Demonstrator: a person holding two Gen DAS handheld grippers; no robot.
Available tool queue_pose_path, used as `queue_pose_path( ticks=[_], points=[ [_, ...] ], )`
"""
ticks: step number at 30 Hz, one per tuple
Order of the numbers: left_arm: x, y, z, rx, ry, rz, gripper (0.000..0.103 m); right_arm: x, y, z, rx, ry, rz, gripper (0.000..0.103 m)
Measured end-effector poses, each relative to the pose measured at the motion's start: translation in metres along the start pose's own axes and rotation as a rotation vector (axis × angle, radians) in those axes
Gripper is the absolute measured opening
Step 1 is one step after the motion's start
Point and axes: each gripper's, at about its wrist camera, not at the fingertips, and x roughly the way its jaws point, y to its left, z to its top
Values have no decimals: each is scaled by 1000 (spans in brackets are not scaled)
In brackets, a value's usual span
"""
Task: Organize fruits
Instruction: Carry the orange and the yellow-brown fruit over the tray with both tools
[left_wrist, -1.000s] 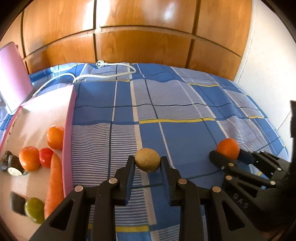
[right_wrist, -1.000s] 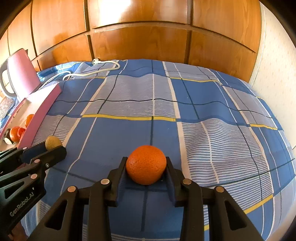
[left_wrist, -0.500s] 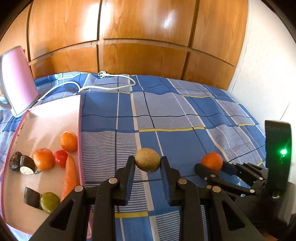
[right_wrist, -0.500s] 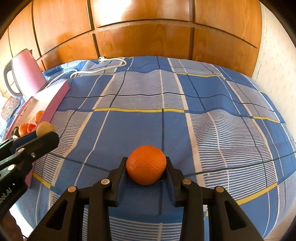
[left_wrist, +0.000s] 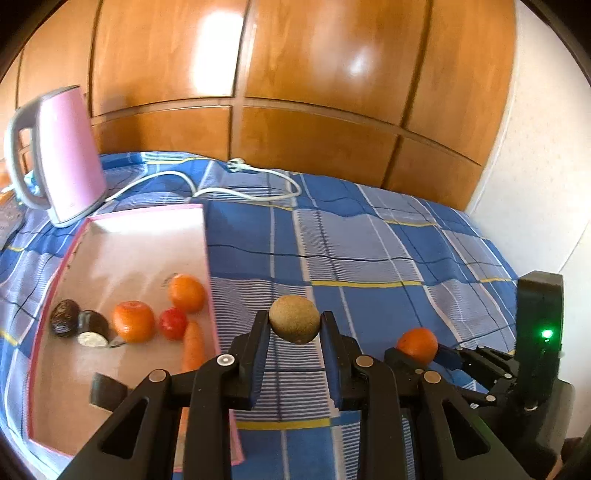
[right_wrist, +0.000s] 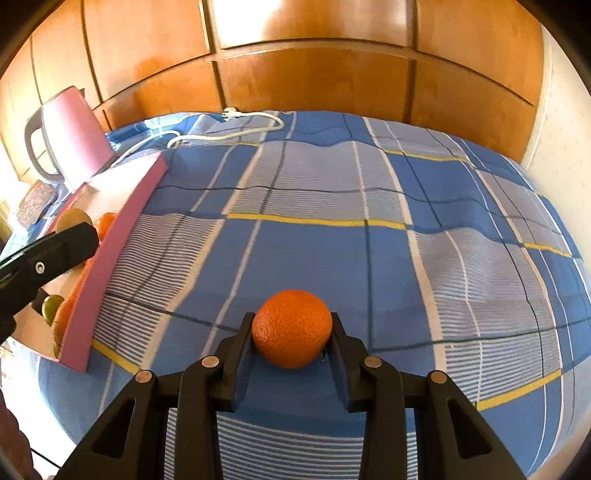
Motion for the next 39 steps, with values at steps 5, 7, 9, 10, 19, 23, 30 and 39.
queue_pose_path(
  ticks=[5, 7, 9, 10, 19, 23, 30, 39],
  points=[
    [-6, 24, 5, -52, -19, 42, 27, -6, 21, 12, -53, -24, 32, 37],
    [-9, 34, 6, -72, -25, 62, 27, -8, 30, 16, -75, -32, 44, 37],
    [-12, 46, 7, -94, -29, 81, 27, -9, 40, 20, -93, -38, 62, 37],
    [-13, 52, 7, -105, -30, 91, 27, -10, 44, 21, -98, -38, 69, 37],
    [-27, 109, 3, -210, -46, 190, 27, -15, 91, 33, -193, -47, 156, 37],
    [-33, 129, -2, -246, -45, 221, 27, -18, 111, 36, -238, -49, 202, 37],
    [-39, 151, -10, -285, -40, 259, 27, -17, 139, 42, -271, -33, 279, 37],
    [-41, 162, -15, -314, -29, 260, 28, -10, 165, 53, -271, -9, 366, 37]
  ],
)
